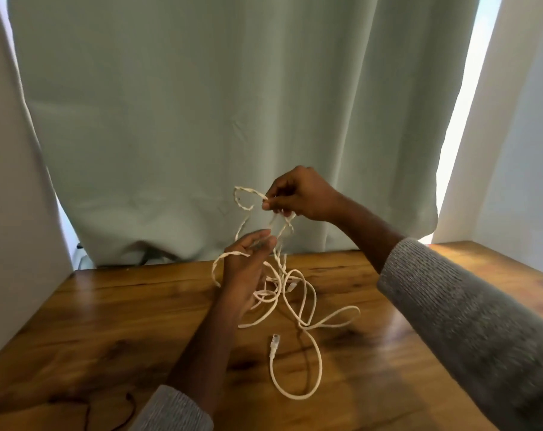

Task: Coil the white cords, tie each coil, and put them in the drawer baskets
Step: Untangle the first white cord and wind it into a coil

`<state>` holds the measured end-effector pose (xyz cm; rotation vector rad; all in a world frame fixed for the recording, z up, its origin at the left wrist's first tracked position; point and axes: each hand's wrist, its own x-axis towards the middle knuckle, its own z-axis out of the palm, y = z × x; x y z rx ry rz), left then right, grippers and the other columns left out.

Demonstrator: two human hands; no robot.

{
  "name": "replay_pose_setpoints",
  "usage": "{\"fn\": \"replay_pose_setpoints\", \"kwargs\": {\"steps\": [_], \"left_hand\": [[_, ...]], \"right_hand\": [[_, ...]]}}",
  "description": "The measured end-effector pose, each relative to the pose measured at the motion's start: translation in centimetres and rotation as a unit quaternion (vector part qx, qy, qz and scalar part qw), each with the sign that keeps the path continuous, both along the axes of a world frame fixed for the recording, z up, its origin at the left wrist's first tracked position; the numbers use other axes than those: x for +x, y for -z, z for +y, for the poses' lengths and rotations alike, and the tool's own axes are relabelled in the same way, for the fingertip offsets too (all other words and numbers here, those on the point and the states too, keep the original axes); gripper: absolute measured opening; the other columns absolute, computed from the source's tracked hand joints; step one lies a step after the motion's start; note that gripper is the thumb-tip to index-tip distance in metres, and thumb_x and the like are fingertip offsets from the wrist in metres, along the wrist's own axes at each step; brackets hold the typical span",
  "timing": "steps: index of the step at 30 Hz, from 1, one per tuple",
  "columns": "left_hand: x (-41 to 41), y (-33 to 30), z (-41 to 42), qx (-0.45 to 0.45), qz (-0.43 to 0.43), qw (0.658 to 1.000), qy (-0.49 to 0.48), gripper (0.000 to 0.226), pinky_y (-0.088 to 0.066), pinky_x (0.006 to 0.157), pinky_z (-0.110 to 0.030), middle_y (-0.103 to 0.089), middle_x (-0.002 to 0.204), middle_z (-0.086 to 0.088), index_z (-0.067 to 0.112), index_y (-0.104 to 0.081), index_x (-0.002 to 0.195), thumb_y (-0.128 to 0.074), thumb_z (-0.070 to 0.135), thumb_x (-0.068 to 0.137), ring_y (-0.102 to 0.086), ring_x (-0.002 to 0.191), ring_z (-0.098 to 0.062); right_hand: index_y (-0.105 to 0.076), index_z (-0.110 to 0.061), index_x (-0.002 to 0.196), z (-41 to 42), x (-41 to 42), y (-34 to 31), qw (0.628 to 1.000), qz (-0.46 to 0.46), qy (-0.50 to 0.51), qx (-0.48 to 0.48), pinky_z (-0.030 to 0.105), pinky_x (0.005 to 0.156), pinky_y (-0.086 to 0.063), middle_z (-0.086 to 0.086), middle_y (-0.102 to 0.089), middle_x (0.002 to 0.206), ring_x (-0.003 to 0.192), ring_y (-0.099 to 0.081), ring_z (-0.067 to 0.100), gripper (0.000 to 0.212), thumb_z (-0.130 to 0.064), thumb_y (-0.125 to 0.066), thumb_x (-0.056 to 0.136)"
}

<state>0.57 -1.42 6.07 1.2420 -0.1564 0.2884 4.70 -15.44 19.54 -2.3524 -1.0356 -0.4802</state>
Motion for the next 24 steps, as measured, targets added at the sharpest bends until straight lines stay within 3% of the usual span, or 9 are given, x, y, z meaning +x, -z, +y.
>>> {"fn": "replay_pose_setpoints", "kwargs": {"steps": [3, 6, 8, 11, 13, 17, 19, 22, 24], "left_hand": [[0.5, -1.3, 0.0, 0.02, -0.026, 0.997, -0.071, 0.02, -0.043, 0.04, -0.026, -0.063, 0.063, 0.002, 0.02, -0.073, 0.094, -0.079, 0.033, 0.081, -0.052, 0.046, -0.01], [0.9, -1.7, 0.2, 0.024, -0.032, 0.997, -0.064, 0.015, -0.048, 0.049, -0.031, -0.067, 0.069, -0.007, 0.025, -0.075, 0.096, -0.077, 0.032, 0.083, -0.057, 0.052, -0.018], [1.1, -1.6, 0.4, 0.043, -0.027, 0.997, -0.066, 0.01, -0.051, 0.055, -0.031, -0.07, 0.068, -0.002, 0.023, -0.076, 0.094, -0.072, 0.03, 0.088, -0.062, 0.059, -0.017], [1.1, -1.8, 1.1, 0.039, -0.019, 0.994, -0.096, 0.012, -0.038, 0.045, -0.022, -0.058, 0.054, 0.01, 0.019, -0.075, 0.093, -0.068, 0.028, 0.092, -0.047, 0.046, -0.004], [1.1, -1.9, 1.5, 0.005, -0.017, 0.995, -0.094, 0.015, -0.036, 0.046, -0.023, -0.052, 0.052, 0.009, 0.018, -0.076, 0.098, -0.066, 0.028, 0.093, -0.041, 0.044, -0.004], [0.7, -1.9, 1.3, -0.06, -0.006, 0.997, -0.052, 0.018, -0.033, 0.041, -0.02, -0.049, 0.05, 0.008, 0.015, -0.075, 0.106, -0.063, 0.024, 0.096, -0.037, 0.042, -0.005], [0.7, -2.0, 1.4, -0.075, -0.015, 0.996, -0.041, 0.018, -0.03, 0.041, -0.02, -0.046, 0.054, 0.005, 0.018, -0.076, 0.106, -0.063, 0.024, 0.096, -0.033, 0.043, -0.006], [0.9, -2.0, 2.0, -0.12, -0.031, 0.992, -0.032, 0.02, -0.025, 0.041, -0.021, -0.039, 0.059, 0.001, 0.018, -0.076, 0.108, -0.062, 0.025, 0.096, -0.028, 0.045, -0.007], [1.1, -1.9, 2.5, -0.17, -0.031, 0.985, -0.022, 0.022, -0.024, 0.04, -0.021, -0.038, 0.058, 0.001, 0.016, -0.075, 0.111, -0.061, 0.025, 0.097, -0.027, 0.044, -0.007]], "right_hand": [[-0.079, -0.007, 0.093, 0.9, 0.0, 0.6, 1.0, 0.021, -0.018, 0.001, 0.021, 0.052, -0.054, 0.005, -0.075, 0.073, 0.055, -0.068, 0.013, 0.016, -0.022, -0.079, 0.086], [-0.079, -0.006, 0.095, 1.4, -0.1, 1.2, 0.998, 0.043, -0.036, 0.008, 0.024, 0.053, -0.056, 0.005, -0.076, 0.079, 0.055, -0.067, 0.01, 0.018, -0.022, -0.076, 0.089], [-0.079, -0.005, 0.098, 1.4, -0.3, 1.8, 0.996, 0.06, -0.046, 0.042, 0.028, 0.061, -0.061, 0.007, -0.076, 0.087, 0.065, -0.072, 0.016, 0.018, -0.021, -0.076, 0.089], [-0.075, -0.003, 0.098, 0.1, -0.6, 3.7, 0.971, 0.105, -0.049, 0.211, 0.041, 0.072, -0.064, 0.013, -0.075, 0.09, 0.076, -0.075, 0.028, 0.015, -0.016, -0.073, 0.09], [-0.073, -0.004, 0.093, -1.0, -0.4, 5.7, 0.964, 0.118, -0.028, 0.238, 0.042, 0.069, -0.063, 0.015, -0.073, 0.082, 0.072, -0.074, 0.032, 0.011, -0.015, -0.073, 0.091], [-0.073, -0.014, 0.104, -1.2, 1.1, 9.8, 0.993, 0.098, 0.044, 0.038, 0.028, 0.066, -0.058, -0.005, -0.071, 0.081, 0.071, -0.07, 0.013, 0.019, -0.022, -0.076, 0.088], [-0.074, -0.015, 0.102, -0.4, 1.8, 11.0, 0.995, 0.093, 0.045, -0.011, 0.021, 0.063, -0.052, -0.013, -0.066, 0.076, 0.066, -0.065, 0.001, 0.012, -0.022, -0.072, 0.092], [-0.072, -0.01, 0.103, 0.2, 2.8, 11.0, 0.991, 0.096, 0.094, -0.025, 0.014, 0.059, -0.049, -0.009, -0.065, 0.074, 0.057, -0.063, -0.001, 0.014, -0.02, -0.063, 0.099], [-0.072, -0.007, 0.102, 0.2, 3.7, 10.2, 0.985, 0.07, 0.147, -0.057, 0.026, 0.067, -0.053, 0.002, -0.069, 0.082, 0.067, -0.065, 0.01, 0.021, -0.024, -0.06, 0.101]]}}
